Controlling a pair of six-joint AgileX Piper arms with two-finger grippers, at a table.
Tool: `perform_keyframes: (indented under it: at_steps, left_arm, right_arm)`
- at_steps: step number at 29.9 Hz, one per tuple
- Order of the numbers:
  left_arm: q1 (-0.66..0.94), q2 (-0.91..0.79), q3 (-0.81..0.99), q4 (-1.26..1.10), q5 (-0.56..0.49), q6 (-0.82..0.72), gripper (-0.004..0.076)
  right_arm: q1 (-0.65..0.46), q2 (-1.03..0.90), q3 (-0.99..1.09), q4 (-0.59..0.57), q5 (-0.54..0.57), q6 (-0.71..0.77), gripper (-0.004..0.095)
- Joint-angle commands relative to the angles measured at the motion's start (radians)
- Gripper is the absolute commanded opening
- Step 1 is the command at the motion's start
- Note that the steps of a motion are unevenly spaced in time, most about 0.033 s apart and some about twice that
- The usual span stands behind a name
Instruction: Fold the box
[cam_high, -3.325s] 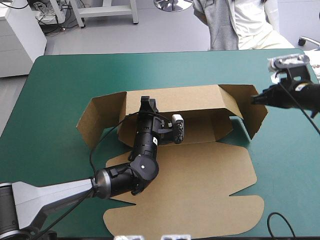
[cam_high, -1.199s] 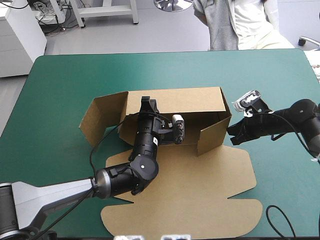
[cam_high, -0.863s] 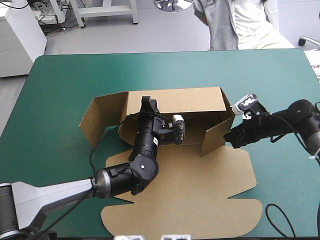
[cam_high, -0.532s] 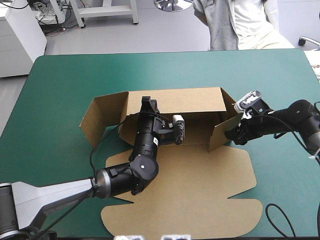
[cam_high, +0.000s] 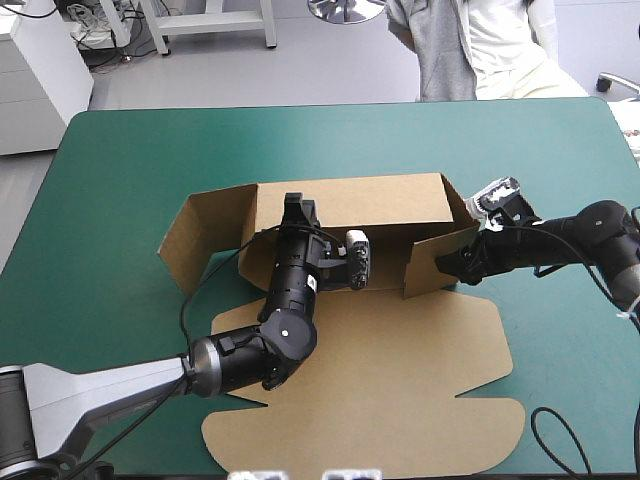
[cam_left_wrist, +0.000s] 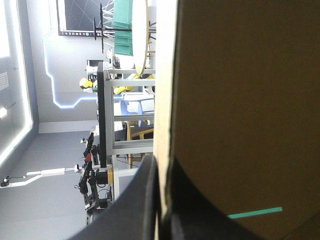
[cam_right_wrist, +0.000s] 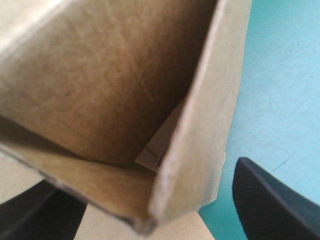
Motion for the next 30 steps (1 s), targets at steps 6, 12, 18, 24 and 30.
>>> perform_keyframes:
  at_steps: [6,12,18,24,30]
  left_arm:
    - [-0.005,-0.043,-0.026,0.055,0.018,-0.009,-0.0010]
    - [-0.005,-0.043,-0.026,0.055,0.018,-0.009,-0.0010]
    - [-0.005,-0.043,-0.026,0.055,0.018,-0.009,-0.0010]
    - [-0.005,-0.043,-0.026,0.055,0.018,-0.009,-0.0010]
    - [-0.005,-0.043,-0.026,0.057,0.020,-0.009,-0.0010]
  right_arm:
    - [0.012,-0.068,0.097,0.269,-0.079,-0.086,0.0721]
    - [0.169,-0.119,0.168,0.289,-0.348,-0.079,0.0721]
    - [0.266,-0.119,0.168,0.300,-0.550,-0.022,0.0721]
    - [0.269,-0.119,0.168,0.344,-0.557,0.008,0.0638]
    - [0.279,-0.119,0.174,0.341,-0.535,0.040,0.0010]
